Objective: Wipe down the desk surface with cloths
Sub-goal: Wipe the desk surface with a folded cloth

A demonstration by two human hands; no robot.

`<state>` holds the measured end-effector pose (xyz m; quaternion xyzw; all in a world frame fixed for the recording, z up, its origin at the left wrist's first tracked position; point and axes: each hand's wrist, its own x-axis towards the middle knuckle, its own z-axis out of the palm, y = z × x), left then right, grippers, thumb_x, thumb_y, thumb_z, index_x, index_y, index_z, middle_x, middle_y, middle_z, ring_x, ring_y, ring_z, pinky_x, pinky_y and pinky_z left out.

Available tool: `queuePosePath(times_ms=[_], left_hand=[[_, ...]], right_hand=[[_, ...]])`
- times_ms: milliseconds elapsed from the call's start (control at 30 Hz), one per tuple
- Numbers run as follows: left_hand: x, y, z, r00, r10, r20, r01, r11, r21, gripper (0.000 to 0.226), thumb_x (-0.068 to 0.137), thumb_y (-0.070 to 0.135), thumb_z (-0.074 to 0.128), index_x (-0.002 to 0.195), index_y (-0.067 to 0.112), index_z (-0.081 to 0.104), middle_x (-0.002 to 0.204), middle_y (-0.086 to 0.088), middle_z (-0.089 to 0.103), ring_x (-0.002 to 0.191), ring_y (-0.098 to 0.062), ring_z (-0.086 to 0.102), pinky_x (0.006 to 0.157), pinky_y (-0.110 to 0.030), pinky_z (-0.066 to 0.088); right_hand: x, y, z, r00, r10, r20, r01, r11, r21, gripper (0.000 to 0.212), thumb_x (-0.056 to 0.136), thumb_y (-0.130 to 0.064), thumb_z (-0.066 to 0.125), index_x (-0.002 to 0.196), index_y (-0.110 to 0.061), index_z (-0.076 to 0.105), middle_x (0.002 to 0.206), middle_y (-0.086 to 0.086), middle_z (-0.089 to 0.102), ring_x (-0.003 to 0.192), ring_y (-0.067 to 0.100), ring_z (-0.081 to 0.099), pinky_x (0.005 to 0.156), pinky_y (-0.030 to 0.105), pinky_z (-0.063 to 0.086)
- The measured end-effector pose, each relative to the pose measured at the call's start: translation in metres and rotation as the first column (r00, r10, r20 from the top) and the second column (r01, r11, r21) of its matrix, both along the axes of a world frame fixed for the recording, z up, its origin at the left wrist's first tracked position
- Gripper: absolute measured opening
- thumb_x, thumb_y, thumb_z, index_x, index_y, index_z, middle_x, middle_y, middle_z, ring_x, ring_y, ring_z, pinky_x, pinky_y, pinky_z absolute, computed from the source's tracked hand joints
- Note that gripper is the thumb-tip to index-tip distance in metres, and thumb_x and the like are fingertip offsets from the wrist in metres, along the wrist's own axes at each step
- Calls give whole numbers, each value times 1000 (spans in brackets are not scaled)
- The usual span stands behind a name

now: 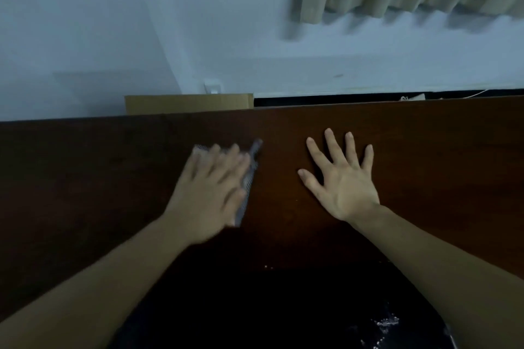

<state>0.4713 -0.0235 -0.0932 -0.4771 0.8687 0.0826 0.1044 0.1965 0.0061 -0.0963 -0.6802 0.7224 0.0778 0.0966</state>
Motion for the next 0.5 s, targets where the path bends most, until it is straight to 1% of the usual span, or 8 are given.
queuePosePath(times_ms=[100,167,200,233,267,333,367,500], left_hand=[[25,50,1,971,-238,-26,238,971,34,60,106,54,11,162,31,7,169,3,4,157,-27,4,122,-53,4],[41,45,-1,951,-309,-24,309,949,63,59,107,52,18,162,31,15,170,4,10,157,-27,6,122,-51,6],[43,34,-1,952,-307,-15,308,950,48,59,106,51,19,162,32,15,169,3,12,156,-29,8,122,-51,5],[41,18,1,963,-271,-9,271,962,12,60,104,52,18,161,33,13,169,2,13,156,-30,11,122,-50,4],[39,0,1,979,-205,-14,205,978,-21,63,101,55,12,161,34,6,169,3,9,156,-30,9,124,-49,2],[32,-39,-3,1000,-26,-11,25,998,-60,66,94,61,-4,155,38,-15,168,7,-10,156,-26,-6,125,-48,-6],[28,-57,-6,999,47,3,-47,997,-68,65,94,62,-5,154,38,-19,168,6,-14,155,-26,-9,125,-50,-6],[7,-98,-12,980,199,-26,-201,976,-87,61,105,54,9,160,34,-10,170,1,-9,156,-27,-6,124,-55,-4]], right_hand=[[2,0,1,1000,-1,-20,1,1000,10,85,84,-76,-11,161,-39,-6,170,3,-12,154,39,-14,120,67,-4],[4,-1,0,1000,-7,-24,7,1000,11,85,84,-75,-11,161,-39,-6,170,3,-11,154,39,-14,121,67,-3],[4,-1,0,1000,-10,-27,11,1000,11,84,85,-75,-10,161,-39,-6,170,4,-11,154,39,-14,121,67,-3],[4,-2,0,1000,-11,-27,11,1000,10,84,85,-75,-9,161,-39,-6,170,3,-11,154,39,-14,121,67,-4],[4,-2,0,1000,-11,-24,11,1000,9,84,85,-75,-9,161,-39,-5,171,3,-10,154,39,-14,121,67,-4],[4,-1,-1,1000,-10,-21,10,1000,2,85,85,-76,-9,161,-39,-3,171,3,-9,155,39,-13,120,66,-5],[5,-1,-1,1000,-8,-17,8,1000,-2,84,85,-76,-8,161,-39,-3,171,3,-9,155,39,-13,120,66,-5],[4,0,1,1000,-10,-3,10,1000,-7,84,86,-76,-6,162,-40,-2,171,2,-9,155,38,-14,120,66,-7]])
